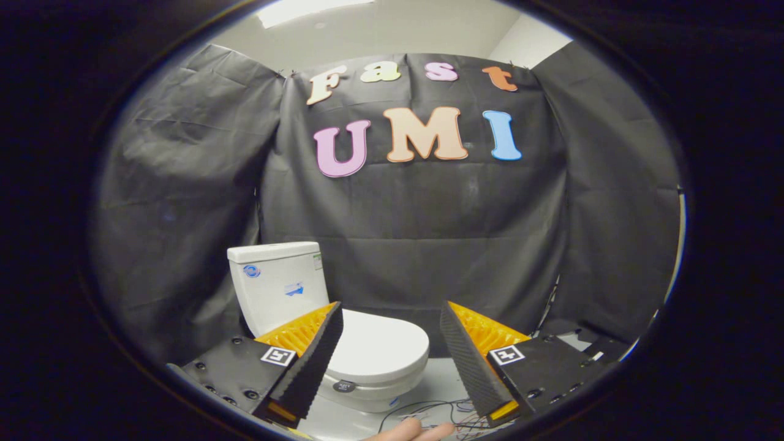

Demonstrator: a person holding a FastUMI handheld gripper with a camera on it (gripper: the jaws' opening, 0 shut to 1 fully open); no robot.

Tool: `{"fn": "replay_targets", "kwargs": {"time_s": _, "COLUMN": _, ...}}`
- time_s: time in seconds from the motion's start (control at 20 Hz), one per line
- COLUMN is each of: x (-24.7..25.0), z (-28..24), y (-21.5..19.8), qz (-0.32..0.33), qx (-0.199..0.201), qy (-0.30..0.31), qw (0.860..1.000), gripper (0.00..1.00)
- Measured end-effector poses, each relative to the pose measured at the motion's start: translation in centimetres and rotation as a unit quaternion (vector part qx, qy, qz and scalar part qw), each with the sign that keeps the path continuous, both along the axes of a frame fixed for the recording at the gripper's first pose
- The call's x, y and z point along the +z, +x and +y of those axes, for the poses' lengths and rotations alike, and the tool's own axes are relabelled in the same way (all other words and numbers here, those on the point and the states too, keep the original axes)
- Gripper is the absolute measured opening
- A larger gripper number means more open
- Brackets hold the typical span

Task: Open the toilet lid.

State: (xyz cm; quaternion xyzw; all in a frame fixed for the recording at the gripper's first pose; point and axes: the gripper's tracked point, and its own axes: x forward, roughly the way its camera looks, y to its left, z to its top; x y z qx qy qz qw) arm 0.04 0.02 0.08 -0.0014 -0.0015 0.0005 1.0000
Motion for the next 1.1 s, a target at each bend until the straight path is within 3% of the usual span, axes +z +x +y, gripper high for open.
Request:
{"fn": "replay_targets", "kwargs": {"time_s": 0.3, "x": 0.3, "z": 0.1, "y": 0.6, "qz": -0.009, "qx": 0.001, "qy": -0.010, "qw": 1.000, "gripper": 0.98}}
{"fn": "replay_targets", "kwargs": {"time_s": 0.55, "x": -0.1, "z": 1.0, "y": 5.2, "qz": 0.003, "qx": 0.007, "qy": -0.018, "qw": 1.000, "gripper": 0.99}}
{"fn": "replay_targets", "kwargs": {"time_s": 0.75, "x": 1.5, "z": 1.7, "y": 6.9, "qz": -0.039, "qx": 0.014, "qy": -0.026, "qw": 0.999, "gripper": 0.99}}
{"fn": "replay_targets", "kwargs": {"time_s": 1.1, "x": -2.8, "z": 4.3, "y": 9.1, "qz": -0.019, "qx": 0.021, "qy": 0.015, "qw": 0.999, "gripper": 0.99}}
